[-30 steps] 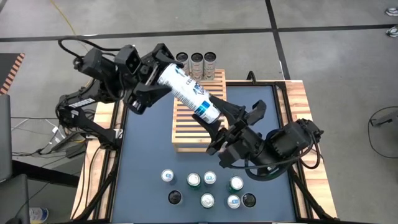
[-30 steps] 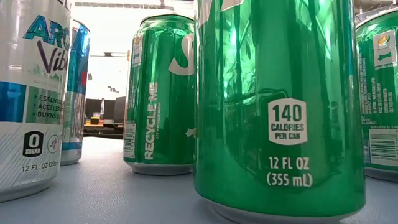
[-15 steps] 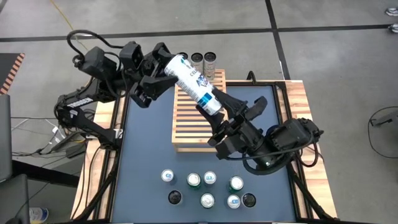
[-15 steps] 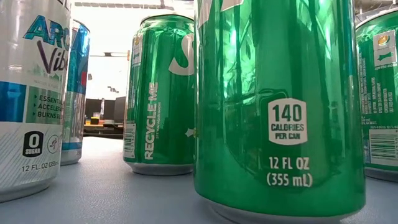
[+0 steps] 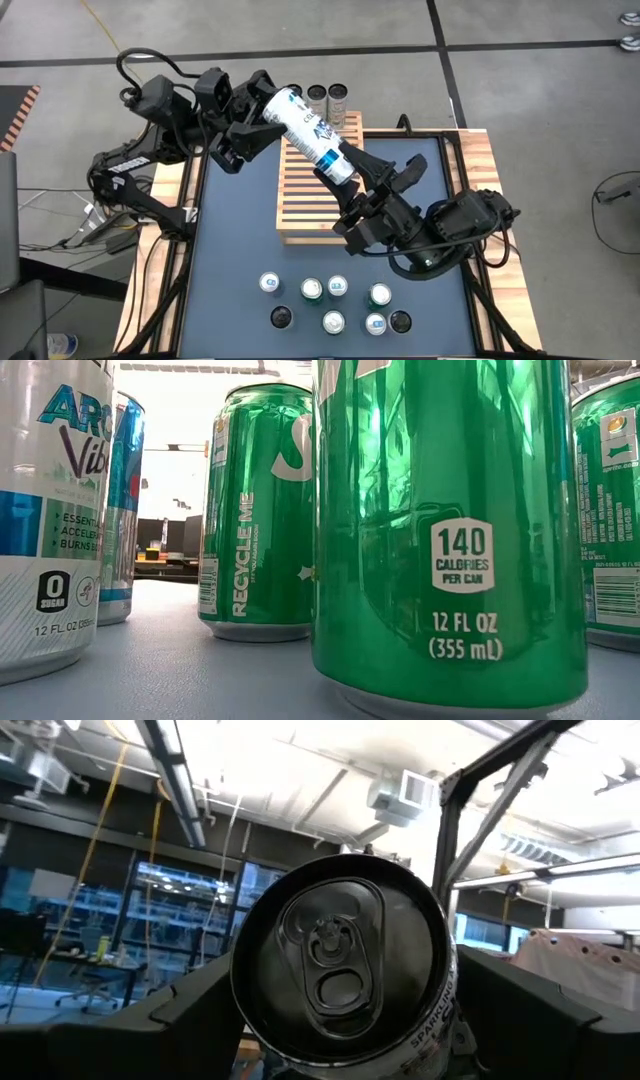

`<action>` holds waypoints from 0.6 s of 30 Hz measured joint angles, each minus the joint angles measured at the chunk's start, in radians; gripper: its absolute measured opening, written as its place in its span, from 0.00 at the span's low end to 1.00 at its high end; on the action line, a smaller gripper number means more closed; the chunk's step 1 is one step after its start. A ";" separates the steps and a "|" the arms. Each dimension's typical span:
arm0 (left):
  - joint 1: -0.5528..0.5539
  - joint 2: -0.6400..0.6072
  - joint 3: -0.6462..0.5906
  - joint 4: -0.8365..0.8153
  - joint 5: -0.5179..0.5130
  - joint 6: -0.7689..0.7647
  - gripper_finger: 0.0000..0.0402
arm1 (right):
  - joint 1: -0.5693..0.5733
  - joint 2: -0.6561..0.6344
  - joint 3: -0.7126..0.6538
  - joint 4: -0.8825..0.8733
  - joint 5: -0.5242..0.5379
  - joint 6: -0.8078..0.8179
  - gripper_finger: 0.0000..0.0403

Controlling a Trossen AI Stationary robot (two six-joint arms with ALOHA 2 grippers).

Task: Place canned beverage on shelf
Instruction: Put the white blue soda can on the shelf

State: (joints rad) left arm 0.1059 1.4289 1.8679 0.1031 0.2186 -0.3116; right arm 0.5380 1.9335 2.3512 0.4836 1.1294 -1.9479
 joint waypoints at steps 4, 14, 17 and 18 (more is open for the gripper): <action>0.000 -0.009 -0.001 -0.012 0.004 0.003 0.78 | 0.000 0.000 0.000 -0.001 -0.001 -0.002 0.49; 0.002 -0.054 -0.001 -0.104 -0.017 0.025 0.78 | -0.018 -0.001 -0.003 -0.009 -0.010 -0.002 0.49; 0.003 -0.053 -0.001 -0.111 -0.002 0.023 0.78 | -0.025 -0.002 -0.003 -0.014 -0.009 -0.002 0.49; 0.003 -0.053 -0.001 -0.122 0.000 0.022 0.78 | -0.028 -0.002 -0.003 -0.016 -0.009 -0.001 0.49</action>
State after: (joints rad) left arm 0.1085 1.3758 1.8668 -0.0184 0.2188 -0.2894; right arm 0.5099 1.9312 2.3486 0.4676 1.1205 -1.9492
